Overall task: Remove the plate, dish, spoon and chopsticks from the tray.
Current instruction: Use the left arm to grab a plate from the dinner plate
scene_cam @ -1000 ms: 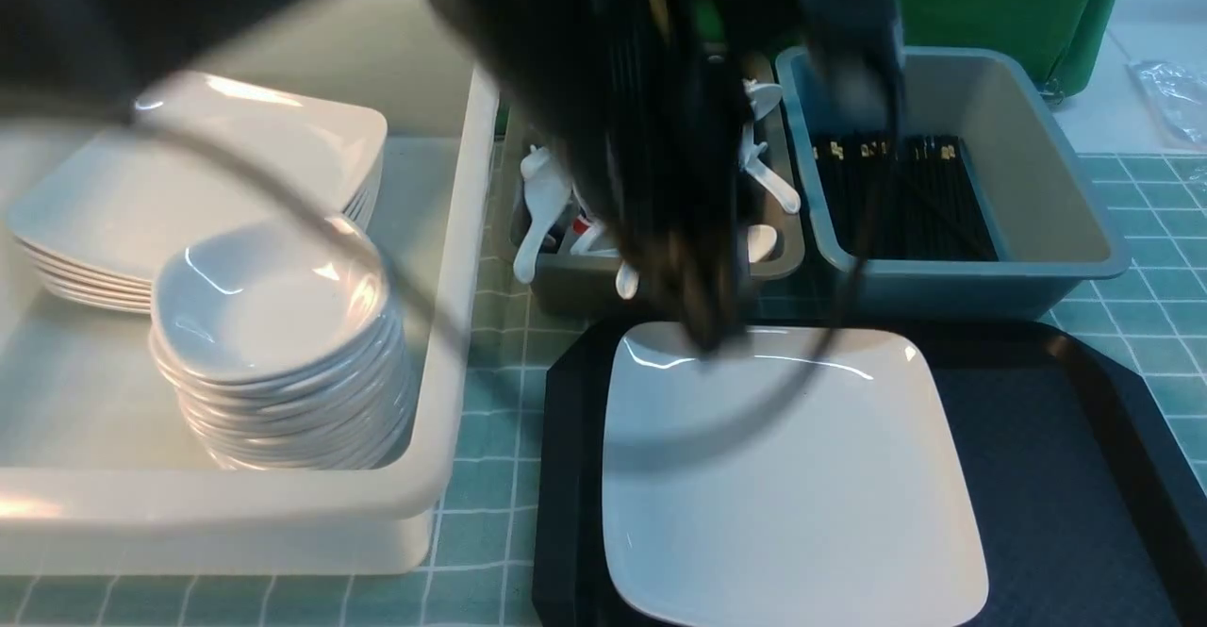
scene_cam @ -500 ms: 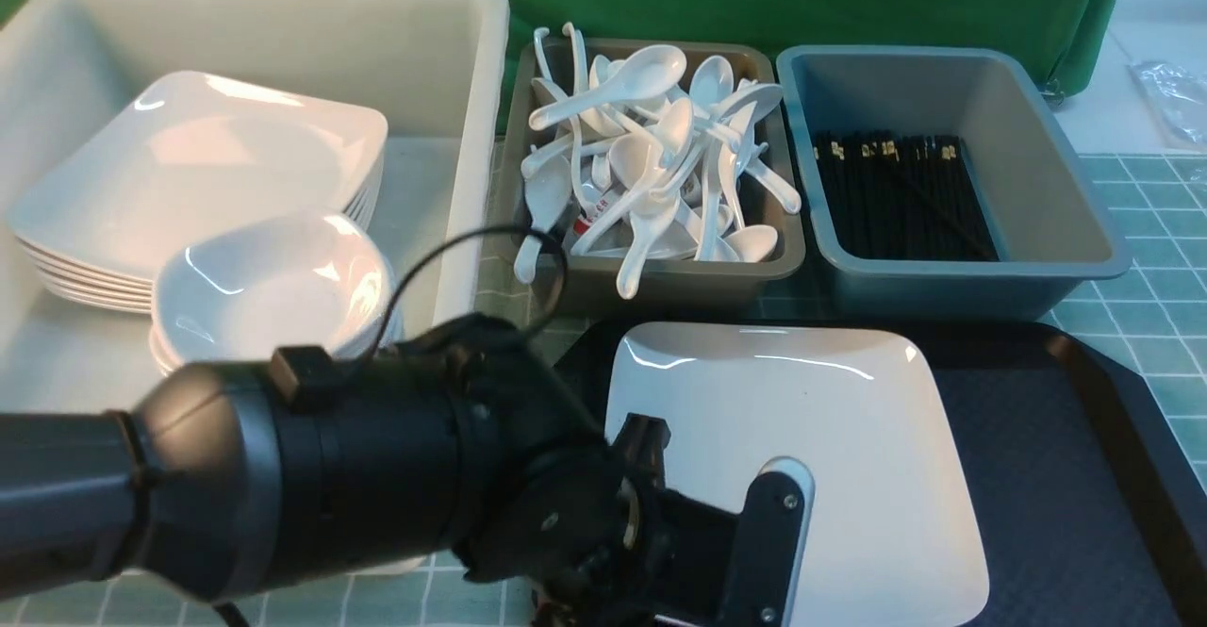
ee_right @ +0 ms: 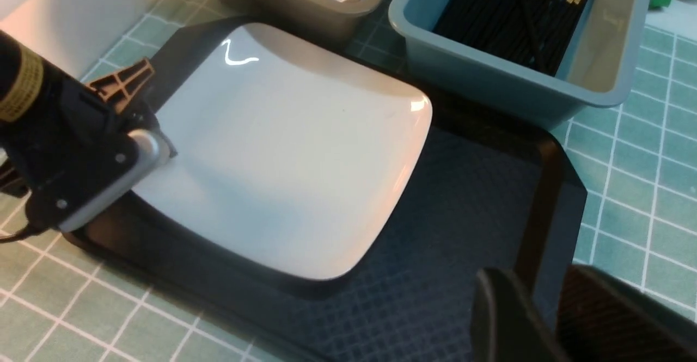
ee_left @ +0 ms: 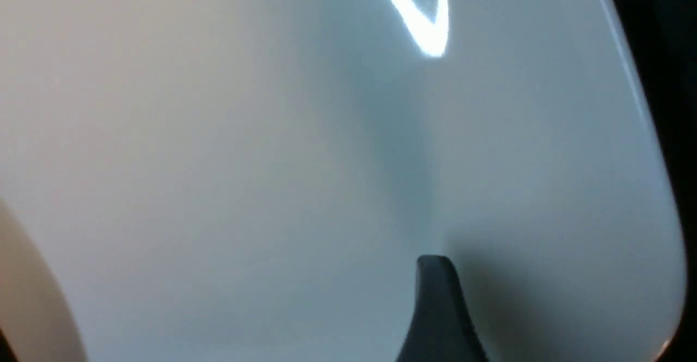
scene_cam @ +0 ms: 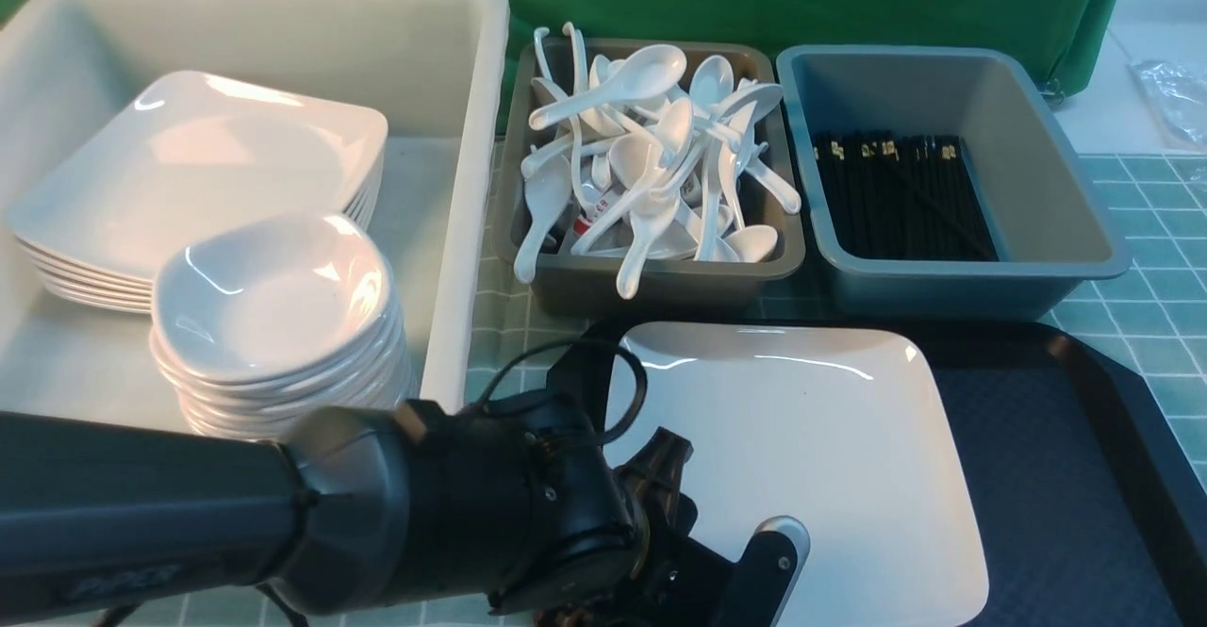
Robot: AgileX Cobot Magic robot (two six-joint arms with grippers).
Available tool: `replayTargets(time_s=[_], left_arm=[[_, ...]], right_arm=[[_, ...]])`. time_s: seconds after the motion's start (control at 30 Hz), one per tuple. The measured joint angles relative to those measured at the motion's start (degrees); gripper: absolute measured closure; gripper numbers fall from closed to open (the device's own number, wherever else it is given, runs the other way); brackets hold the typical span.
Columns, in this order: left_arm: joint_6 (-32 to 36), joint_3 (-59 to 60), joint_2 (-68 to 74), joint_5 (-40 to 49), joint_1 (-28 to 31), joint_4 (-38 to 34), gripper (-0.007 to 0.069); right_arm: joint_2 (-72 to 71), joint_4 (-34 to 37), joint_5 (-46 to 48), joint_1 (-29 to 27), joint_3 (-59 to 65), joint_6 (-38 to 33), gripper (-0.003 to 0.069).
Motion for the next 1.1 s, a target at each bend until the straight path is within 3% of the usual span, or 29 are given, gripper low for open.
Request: replayTargets(time_s=[0.13, 0.33, 0.47, 0.57, 0.7, 1.1], left_arm=[[-1.7, -0.1, 0.5, -1.0, 0.0, 2.0, 0.0249], [-5.2, -0.1, 1.1, -2.6, -0.1, 3.4, 0.0421], [-8.2, -0.1, 0.9, -3.3, -0.5, 4.4, 0.0435], [-10.1, 0.0, -1.3, -2.1, -2.1, 4.0, 0.0463], [-12.1, 0.0, -9.1, -1.4, -6.1, 3.3, 0.058], [-15.8, 0.1, -23.7, 2.1, -8.5, -3.6, 0.0594]], right_arm=[[0.0, 0.1, 0.0, 0.0, 0.0, 0.0, 0.0463], [0.0, 0.2, 0.0, 0.0, 0.0, 0.0, 0.0463], [0.0, 0.2, 0.0, 0.0, 0.0, 0.0, 0.0463], [0.0, 0.2, 0.0, 0.0, 0.0, 0.0, 0.0463], [0.0, 0.2, -0.3, 0.0, 0.0, 0.0, 0.0463], [0.0, -1.2, -4.0, 0.0, 0.0, 0.9, 0.0463]])
